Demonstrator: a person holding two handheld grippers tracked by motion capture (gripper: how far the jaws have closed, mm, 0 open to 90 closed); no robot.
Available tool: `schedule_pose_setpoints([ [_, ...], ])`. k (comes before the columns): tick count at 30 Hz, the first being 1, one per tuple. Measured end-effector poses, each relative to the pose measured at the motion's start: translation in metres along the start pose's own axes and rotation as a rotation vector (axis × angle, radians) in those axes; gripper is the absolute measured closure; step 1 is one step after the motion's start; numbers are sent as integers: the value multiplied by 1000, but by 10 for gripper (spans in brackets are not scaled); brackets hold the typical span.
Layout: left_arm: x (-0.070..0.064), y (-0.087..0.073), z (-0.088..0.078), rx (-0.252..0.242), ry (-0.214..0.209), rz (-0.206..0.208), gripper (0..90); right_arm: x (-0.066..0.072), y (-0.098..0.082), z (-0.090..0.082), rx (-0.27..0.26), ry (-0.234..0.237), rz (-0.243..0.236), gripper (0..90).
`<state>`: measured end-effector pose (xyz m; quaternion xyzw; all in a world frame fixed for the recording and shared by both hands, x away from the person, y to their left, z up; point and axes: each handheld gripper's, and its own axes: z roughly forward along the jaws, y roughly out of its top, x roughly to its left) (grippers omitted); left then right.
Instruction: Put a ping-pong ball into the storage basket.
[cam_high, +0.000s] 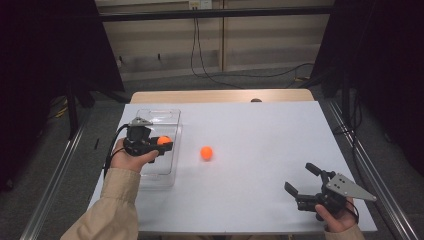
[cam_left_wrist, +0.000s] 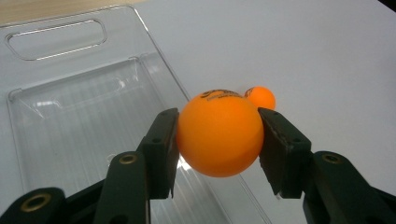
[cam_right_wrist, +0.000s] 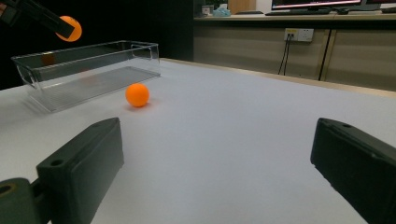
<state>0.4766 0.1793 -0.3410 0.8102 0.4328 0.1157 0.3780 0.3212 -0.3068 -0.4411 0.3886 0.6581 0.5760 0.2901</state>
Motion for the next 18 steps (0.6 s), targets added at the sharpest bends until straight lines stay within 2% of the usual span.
schedule_pose_setpoints([
  [1, 1, 0, -1, 11, 1, 4, 510, 0, 0, 0, 1, 1, -3, 21],
  [12, 5, -1, 0, 1, 28, -10, 510, 0, 0, 0, -2, 0, 2, 21],
  [13, 4, -1, 2, -24, 34, -34, 510, 0, 0, 0, -2, 0, 3, 21],
  [16, 7, -2, 1, -13, 43, -26, 510, 0, 0, 0, -1, 2, -3, 21],
  [17, 8, -2, 1, -3, 33, -22, 510, 0, 0, 0, 0, 1, -1, 21],
  [18, 9, -2, 1, 0, 45, -8, 511, 0, 0, 0, 0, 1, -3, 21],
])
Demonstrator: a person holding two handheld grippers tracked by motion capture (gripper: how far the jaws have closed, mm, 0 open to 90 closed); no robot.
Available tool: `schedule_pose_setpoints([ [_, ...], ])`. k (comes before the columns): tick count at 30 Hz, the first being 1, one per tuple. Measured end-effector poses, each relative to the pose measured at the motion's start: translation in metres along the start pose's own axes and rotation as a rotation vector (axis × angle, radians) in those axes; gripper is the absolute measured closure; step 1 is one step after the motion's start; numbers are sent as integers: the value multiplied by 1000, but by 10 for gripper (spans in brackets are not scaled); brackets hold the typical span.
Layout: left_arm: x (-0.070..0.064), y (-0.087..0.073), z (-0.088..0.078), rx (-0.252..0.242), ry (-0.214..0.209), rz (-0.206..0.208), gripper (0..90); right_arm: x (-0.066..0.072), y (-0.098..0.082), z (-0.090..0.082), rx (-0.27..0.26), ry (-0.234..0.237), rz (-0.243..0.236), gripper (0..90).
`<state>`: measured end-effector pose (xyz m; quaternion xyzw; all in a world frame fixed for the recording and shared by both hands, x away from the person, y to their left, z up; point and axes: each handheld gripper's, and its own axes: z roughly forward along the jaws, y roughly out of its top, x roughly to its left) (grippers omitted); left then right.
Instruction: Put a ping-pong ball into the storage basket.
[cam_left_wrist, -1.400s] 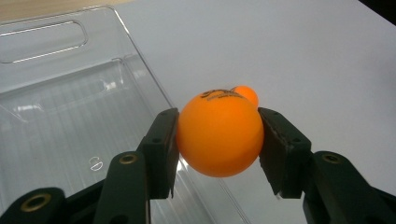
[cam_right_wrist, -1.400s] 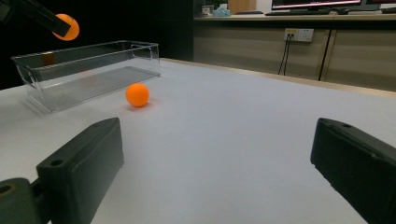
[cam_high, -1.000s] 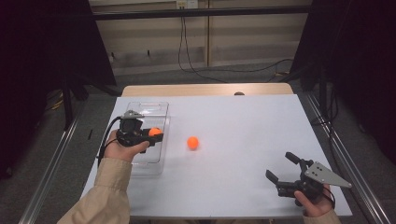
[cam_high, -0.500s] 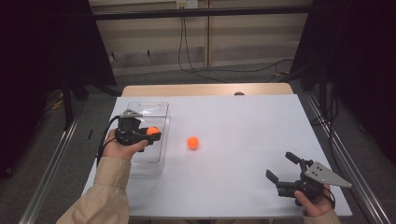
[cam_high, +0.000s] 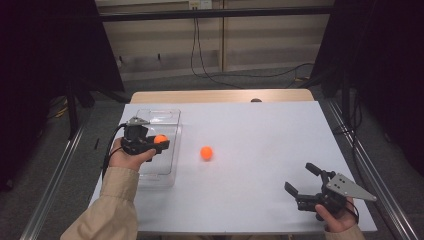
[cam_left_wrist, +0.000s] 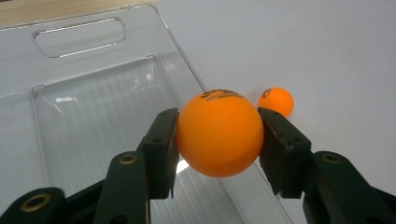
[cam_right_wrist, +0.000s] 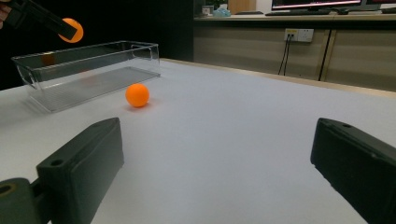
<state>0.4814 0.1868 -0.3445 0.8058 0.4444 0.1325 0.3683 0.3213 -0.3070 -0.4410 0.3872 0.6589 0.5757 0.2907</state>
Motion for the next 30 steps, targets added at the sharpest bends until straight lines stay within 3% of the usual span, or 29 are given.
schedule_pose_setpoints([
  [2, -2, -1, 2, -20, 2, -36, 510, 0, 0, 0, -2, 1, 0, 21],
  [15, 4, -1, 2, -5, 12, -5, 510, 0, 0, 0, -3, 2, -1, 21],
  [18, 1, -1, 4, -18, 11, -40, 510, 0, 0, 0, -3, 2, 0, 21],
  [24, 4, -1, 5, -11, 19, -21, 510, 0, 0, 0, -5, -1, 9, 21],
  [26, 3, -1, 6, -15, 18, -22, 510, 0, 0, 0, -5, 0, 8, 21],
  [27, 2, -1, 8, -32, 24, -42, 510, 0, 0, -1, 0, 1, 2, 21],
  [30, 2, -1, 8, -23, 22, -39, 510, 0, 0, 0, -3, 3, 1, 21],
])
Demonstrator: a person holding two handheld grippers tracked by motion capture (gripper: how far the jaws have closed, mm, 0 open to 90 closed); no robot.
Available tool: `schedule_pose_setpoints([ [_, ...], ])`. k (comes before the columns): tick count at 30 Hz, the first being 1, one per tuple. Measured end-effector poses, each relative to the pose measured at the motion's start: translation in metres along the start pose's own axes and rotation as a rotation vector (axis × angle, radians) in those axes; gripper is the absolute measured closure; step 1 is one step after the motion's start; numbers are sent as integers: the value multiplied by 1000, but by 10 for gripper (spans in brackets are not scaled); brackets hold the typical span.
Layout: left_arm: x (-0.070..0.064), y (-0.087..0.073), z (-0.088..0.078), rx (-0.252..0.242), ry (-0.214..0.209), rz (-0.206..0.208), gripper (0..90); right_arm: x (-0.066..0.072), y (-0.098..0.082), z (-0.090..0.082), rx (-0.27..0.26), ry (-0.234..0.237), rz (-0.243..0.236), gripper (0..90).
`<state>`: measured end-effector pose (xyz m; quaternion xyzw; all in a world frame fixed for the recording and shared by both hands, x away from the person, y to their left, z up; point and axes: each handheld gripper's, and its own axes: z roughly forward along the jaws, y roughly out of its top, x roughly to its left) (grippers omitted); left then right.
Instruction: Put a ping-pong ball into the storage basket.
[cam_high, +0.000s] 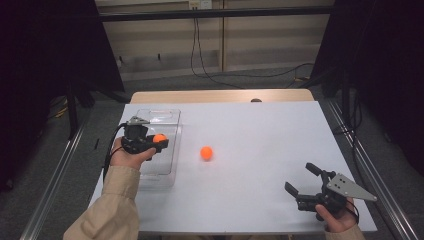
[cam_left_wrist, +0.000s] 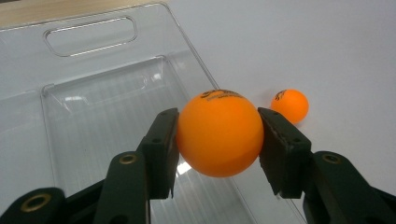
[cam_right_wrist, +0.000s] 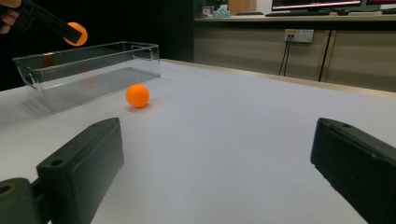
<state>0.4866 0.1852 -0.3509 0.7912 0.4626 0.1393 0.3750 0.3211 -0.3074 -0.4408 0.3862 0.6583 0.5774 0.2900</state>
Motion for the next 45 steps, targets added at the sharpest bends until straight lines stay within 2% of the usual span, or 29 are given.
schedule_pose_setpoints([
  [4, 2, 0, 0, 6, 0, 14, 510, 1, 0, 0, -1, 0, 7, 21],
  [11, 4, -2, 2, 12, 9, 1, 510, 0, 0, 0, -3, -1, 9, 21],
  [15, 7, -3, 4, 18, 14, 14, 510, 0, 0, 0, -1, 2, 9, 21],
  [16, 7, -3, 4, 17, 11, 3, 510, 0, 0, 0, -5, -1, 11, 21],
  [20, 8, -4, 5, 16, 16, 6, 510, 1, 0, 0, -4, -2, 13, 21],
  [21, 7, -4, 5, 12, 14, -11, 510, 1, 0, 0, -1, -3, 11, 21],
  [24, 9, -4, 6, 17, 27, -1, 510, 1, 1, 0, -3, -5, 14, 21],
  [29, 10, -4, 6, 24, 22, 6, 510, 0, 0, 0, -3, -5, 9, 21],
  [33, 8, -4, 8, 2, 21, -25, 510, 1, 1, 0, -4, -7, 18, 21],
  [37, 9, -4, 8, 22, 30, 0, 510, 0, 1, 0, -5, -5, 9, 21],
  [39, 9, -5, 10, 10, 31, -11, 510, 0, 0, 0, -4, -4, 7, 21],
  [42, 11, -6, 10, 29, 32, 2, 510, 0, 0, 0, -4, -3, 7, 21],
  [45, 12, -8, 12, 23, 39, -16, 510, 0, 1, 0, -4, -6, 15, 21],
])
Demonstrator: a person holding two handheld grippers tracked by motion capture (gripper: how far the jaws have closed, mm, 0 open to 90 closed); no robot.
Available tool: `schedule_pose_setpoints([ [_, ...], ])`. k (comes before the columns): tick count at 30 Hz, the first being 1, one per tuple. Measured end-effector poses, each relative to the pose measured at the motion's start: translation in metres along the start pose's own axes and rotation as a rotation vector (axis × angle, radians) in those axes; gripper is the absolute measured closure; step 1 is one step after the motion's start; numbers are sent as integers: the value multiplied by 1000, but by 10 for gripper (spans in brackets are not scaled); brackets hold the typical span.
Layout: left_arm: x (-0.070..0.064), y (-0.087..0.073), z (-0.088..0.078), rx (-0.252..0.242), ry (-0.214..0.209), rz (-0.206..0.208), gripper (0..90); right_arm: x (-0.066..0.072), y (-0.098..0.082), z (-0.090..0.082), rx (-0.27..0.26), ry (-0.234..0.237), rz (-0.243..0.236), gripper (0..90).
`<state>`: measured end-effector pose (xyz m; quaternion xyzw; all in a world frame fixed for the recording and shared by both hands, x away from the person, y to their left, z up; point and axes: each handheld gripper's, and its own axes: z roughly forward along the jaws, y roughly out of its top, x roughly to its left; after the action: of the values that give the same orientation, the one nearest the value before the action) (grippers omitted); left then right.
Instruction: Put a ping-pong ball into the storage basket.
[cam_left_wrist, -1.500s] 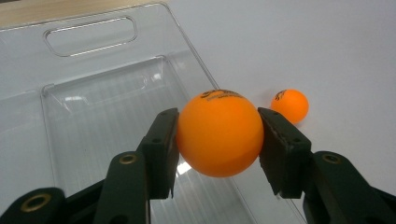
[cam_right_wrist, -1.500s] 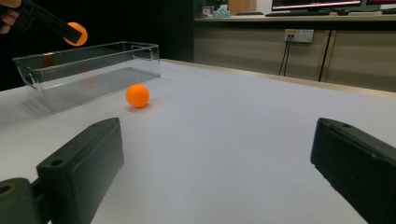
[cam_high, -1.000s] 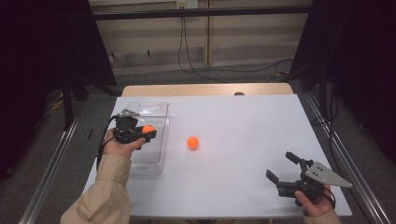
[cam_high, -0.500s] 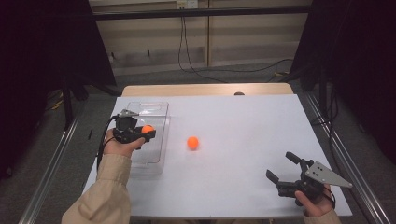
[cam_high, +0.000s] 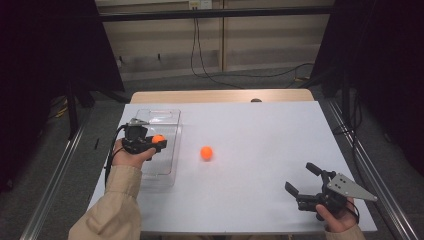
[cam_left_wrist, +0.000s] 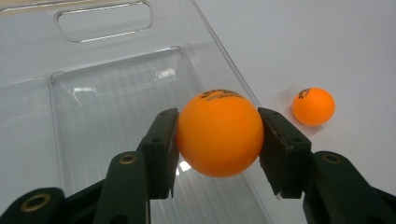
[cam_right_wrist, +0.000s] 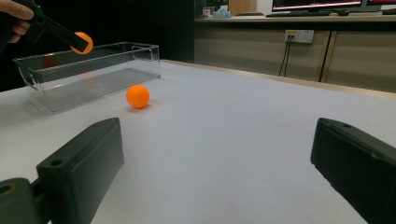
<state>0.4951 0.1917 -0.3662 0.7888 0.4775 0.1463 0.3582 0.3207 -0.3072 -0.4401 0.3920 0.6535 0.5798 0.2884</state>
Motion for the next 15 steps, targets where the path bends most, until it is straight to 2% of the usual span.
schedule_pose_setpoints([
  [4, 1, -1, 1, -3, 3, -14, 510, 0, 0, 0, -1, -1, 2, 21],
  [7, 4, -1, 1, 8, 6, 2, 510, 0, 0, 0, -1, -1, 3, 21],
  [11, 4, -2, 2, -5, 16, -17, 510, 0, 0, 0, 0, 0, 0, 21],
  [15, 5, -3, 2, 2, 17, -10, 510, 0, 0, 0, -1, 3, -8, 21],
])
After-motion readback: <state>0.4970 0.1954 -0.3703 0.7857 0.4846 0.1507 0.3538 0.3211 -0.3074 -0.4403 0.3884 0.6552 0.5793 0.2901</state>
